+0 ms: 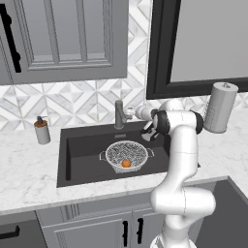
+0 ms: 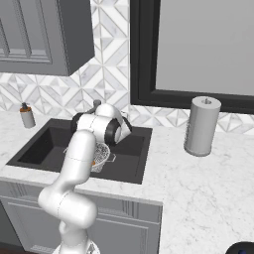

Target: Put the colander in the sink, put the tangerine in the colander, and turn on the sink faucet and pour water over the colander.

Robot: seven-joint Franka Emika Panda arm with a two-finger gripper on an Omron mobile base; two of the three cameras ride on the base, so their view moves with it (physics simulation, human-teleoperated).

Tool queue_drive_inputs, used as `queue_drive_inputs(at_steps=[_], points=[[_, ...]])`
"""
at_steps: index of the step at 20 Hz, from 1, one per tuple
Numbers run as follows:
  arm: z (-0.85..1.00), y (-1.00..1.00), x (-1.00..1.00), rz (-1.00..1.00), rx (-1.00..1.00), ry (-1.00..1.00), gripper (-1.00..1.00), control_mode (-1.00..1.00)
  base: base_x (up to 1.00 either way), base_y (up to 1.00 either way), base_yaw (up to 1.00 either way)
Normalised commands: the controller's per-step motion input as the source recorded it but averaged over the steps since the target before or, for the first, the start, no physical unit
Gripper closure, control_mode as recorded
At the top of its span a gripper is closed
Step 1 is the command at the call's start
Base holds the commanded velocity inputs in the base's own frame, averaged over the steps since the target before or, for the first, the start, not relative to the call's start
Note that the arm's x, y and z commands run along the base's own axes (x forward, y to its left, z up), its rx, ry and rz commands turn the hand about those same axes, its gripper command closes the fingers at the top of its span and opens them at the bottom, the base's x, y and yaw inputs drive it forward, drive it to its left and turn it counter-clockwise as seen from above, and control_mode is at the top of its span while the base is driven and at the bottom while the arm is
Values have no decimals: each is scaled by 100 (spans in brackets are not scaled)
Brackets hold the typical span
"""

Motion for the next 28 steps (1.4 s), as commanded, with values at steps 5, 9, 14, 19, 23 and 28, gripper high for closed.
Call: queue_drive_inputs(at_steps=[5,9,14,19,23,28], points=[[0,-29,0,0,0,0,-100,-100,0,0,0],[0,-39,0,0,0,0,-100,-100,0,0,0],[0,-61,0,0,0,0,-100,-100,0,0,0],[-10,-89,0,0,0,-4,-100,-100,0,0,0],[-17,-100,0,0,0,-8,-100,-100,0,0,0],[-16,-100,0,0,0,-9,-100,-100,0,0,0]])
